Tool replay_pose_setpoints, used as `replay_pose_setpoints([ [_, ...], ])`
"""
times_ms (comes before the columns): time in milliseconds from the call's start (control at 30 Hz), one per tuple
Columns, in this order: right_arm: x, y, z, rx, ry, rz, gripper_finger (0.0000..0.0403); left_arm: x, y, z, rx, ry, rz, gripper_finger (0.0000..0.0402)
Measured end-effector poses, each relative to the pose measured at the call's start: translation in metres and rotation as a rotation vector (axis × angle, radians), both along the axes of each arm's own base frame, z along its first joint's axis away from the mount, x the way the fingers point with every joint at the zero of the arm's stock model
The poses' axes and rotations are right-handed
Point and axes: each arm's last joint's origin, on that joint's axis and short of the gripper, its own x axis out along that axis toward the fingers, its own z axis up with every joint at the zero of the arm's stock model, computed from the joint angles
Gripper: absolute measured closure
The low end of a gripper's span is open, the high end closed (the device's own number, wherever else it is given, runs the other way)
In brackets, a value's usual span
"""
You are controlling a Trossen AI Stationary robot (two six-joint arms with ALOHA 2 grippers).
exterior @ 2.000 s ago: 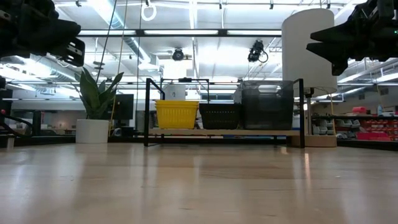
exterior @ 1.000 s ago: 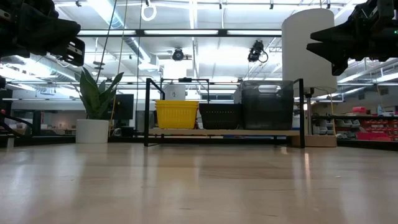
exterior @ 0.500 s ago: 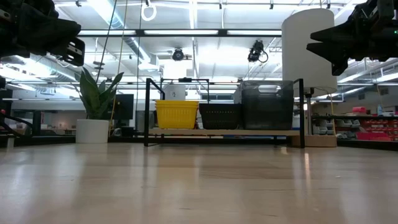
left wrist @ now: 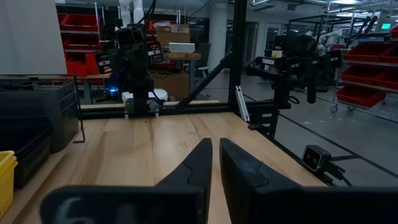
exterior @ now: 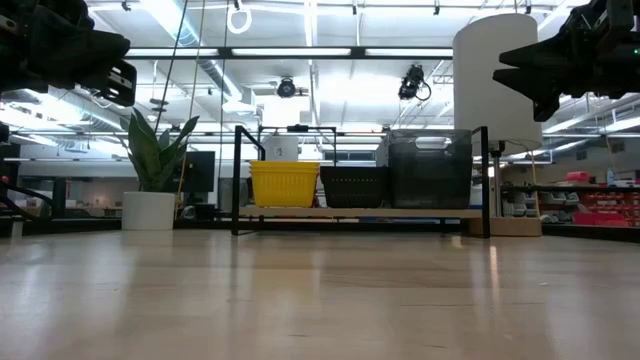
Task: Stack baskets on shelf by color
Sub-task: Return to Home Position
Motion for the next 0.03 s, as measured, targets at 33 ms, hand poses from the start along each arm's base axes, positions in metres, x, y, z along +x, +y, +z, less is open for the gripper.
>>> replay_pose_setpoints([
  [33,0.0,0.0,0.0,0.0,0.0,-0.001,0.0247,0.0,0.0,0.0,0.0,0.0,0.0,0.0362],
])
